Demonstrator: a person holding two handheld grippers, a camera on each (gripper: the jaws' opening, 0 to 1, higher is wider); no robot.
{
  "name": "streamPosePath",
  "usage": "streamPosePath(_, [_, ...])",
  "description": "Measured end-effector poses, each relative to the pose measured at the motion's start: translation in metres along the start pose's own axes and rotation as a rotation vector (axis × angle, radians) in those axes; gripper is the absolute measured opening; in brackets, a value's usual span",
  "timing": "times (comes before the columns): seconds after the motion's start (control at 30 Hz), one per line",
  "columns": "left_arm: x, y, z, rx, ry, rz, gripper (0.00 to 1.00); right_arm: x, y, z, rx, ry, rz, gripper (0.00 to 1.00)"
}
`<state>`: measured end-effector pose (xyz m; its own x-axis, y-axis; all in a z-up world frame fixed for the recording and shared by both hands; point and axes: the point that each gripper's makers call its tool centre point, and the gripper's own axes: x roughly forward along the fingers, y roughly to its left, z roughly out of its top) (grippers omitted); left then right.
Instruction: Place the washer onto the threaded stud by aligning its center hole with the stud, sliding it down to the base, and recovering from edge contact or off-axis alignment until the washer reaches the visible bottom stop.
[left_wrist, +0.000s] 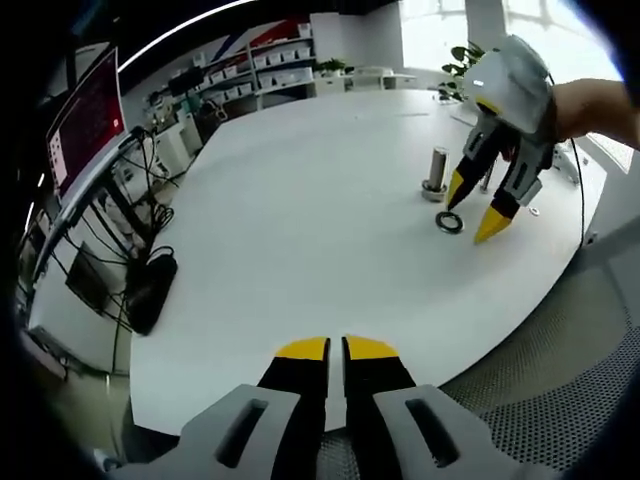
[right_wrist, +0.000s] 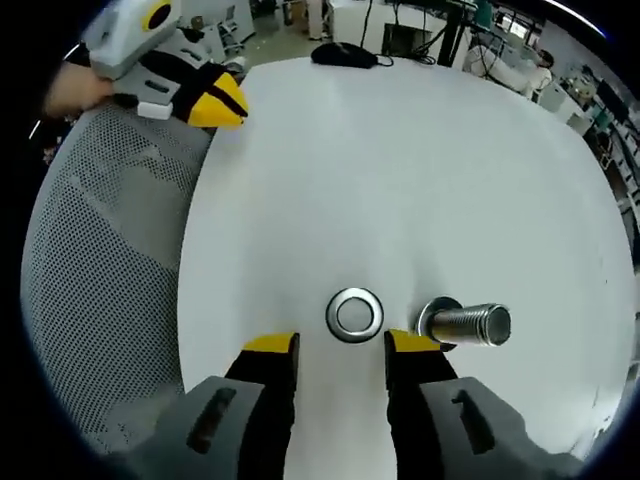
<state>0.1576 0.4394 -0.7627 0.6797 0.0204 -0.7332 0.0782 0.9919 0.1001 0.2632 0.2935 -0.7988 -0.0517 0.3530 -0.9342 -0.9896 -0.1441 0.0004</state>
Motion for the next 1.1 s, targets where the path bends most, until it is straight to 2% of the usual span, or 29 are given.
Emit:
streamPosePath(0.23, [0.000, 0.001, 0.001, -0.007, -0.006, 0.003, 0.02, 0.003, -0.005, 0.007, -0.018, 0.051, 0.008, 0.35])
streamPosePath(0.37, [0.000, 0.002, 0.001, -0.009, -0.007, 0.004, 0.02, 0.004, -0.011, 0.008, -0.022, 0.097, 0.007, 0.26])
streamPosePath(0.77, [0.000, 0.002, 0.001, -0.012, -0.006, 0.007, 0.02, 0.005, -0.008, 0.008, -0.117, 0.221, 0.015, 0.25])
streamPosePath(0.93, [0.000, 0.001, 0.000, -0.009, -0.003, 0.005, 0.02, 0.007, -0.006, 0.009, -0.168, 0.313, 0.014, 0.26])
streamPosePath(1.1, [0.000, 0.001, 0.000, -0.009, -0.001, 0.005, 0.02, 0.007, -0.006, 0.009, -0.168, 0.355, 0.008, 0.26])
